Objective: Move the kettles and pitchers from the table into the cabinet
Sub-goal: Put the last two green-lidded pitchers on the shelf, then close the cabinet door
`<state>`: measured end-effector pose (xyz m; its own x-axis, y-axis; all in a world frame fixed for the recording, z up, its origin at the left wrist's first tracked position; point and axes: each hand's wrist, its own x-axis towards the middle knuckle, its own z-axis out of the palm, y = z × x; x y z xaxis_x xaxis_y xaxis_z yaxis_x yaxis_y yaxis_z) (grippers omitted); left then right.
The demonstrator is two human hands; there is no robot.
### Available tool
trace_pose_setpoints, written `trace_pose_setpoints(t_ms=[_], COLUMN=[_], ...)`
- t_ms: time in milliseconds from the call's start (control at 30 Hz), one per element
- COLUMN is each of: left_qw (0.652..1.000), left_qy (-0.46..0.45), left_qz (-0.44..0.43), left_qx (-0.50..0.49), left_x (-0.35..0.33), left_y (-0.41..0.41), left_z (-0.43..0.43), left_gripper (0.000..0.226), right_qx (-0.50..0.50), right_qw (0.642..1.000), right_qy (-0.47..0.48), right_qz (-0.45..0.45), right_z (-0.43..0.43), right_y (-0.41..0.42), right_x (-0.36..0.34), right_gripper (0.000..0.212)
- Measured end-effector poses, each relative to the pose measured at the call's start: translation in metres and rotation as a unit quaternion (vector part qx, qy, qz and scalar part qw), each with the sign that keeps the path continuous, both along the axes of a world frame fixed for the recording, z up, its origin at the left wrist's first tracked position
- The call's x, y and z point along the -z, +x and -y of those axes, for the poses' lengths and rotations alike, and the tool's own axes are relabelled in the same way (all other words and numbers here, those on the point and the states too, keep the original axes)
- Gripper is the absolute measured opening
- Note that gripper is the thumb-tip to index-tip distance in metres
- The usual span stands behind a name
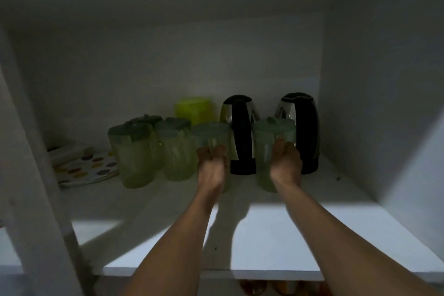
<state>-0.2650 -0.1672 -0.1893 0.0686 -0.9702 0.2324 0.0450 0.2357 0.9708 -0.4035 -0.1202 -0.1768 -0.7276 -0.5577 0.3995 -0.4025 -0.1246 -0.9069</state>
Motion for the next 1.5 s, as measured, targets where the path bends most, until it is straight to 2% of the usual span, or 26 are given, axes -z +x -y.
trace_pose_setpoints(t_ms=[167, 367, 433, 533, 633, 700, 767, 967, 1067, 1233, 1333, 1500], left_qw=[0.999, 0.999, 0.999, 0.999, 0.995, 0.985, 0.977, 0.969, 0.957, 0.935, 0.931, 0.92], left_qy=[0.027, 0.015, 0.004, 0.003, 0.049, 0.094, 0.101, 0.061, 0.032, -0.056, -0.117, -0.18], left_qz=[-0.02, -0.012, -0.011, -0.009, 0.071, 0.143, 0.186, 0.238, 0.287, 0.35, 0.345, 0.333], left_qx=[0.008, 0.044, 0.041, 0.041, 0.043, 0.033, 0.007, -0.036, -0.036, -0.027, 0.007, 0.101], left_x=[0.009, 0.01, 0.012, 0.003, -0.011, -0.008, -0.005, 0.019, 0.019, -0.004, -0.015, -0.014], left_y=[-0.012, -0.015, -0.017, -0.016, -0.014, -0.012, -0.009, 0.01, 0.018, 0.026, 0.033, 0.051], left_z=[0.047, 0.064, 0.069, 0.058, 0.035, 0.025, 0.013, -0.033, -0.057, -0.105, -0.132, -0.191], left_gripper=[0.036, 0.061, 0.077, 0.087, 0.084, 0.084, 0.084, 0.059, 0.051, 0.055, 0.059, 0.067], right_qx=[-0.004, 0.013, 0.006, -0.01, -0.056, -0.084, -0.088, -0.094, -0.084, -0.069, -0.025, 0.082], right_qw=[1.0, 0.999, 0.999, 0.999, 0.992, 0.986, 0.983, 0.978, 0.98, 0.978, 0.975, 0.969], right_qy=[-0.021, -0.039, -0.032, 0.011, 0.071, 0.106, 0.128, 0.162, 0.17, 0.191, 0.197, 0.189], right_qz=[0.02, 0.012, 0.019, 0.044, 0.088, 0.093, 0.093, 0.087, 0.068, -0.04, -0.103, -0.133], right_z=[0.025, 0.033, 0.033, 0.028, 0.015, 0.005, -0.003, -0.033, -0.055, -0.107, -0.144, -0.227], right_y=[-0.003, -0.002, -0.002, -0.005, -0.009, -0.011, -0.014, -0.021, -0.013, 0.006, 0.02, 0.054], right_x=[0.002, 0.003, 0.003, -0.002, -0.011, -0.011, -0.007, 0.014, 0.02, 0.016, 0.008, 0.006], right_gripper=[0.05, 0.067, 0.066, 0.057, 0.063, 0.071, 0.08, 0.078, 0.066, 0.058, 0.057, 0.054])
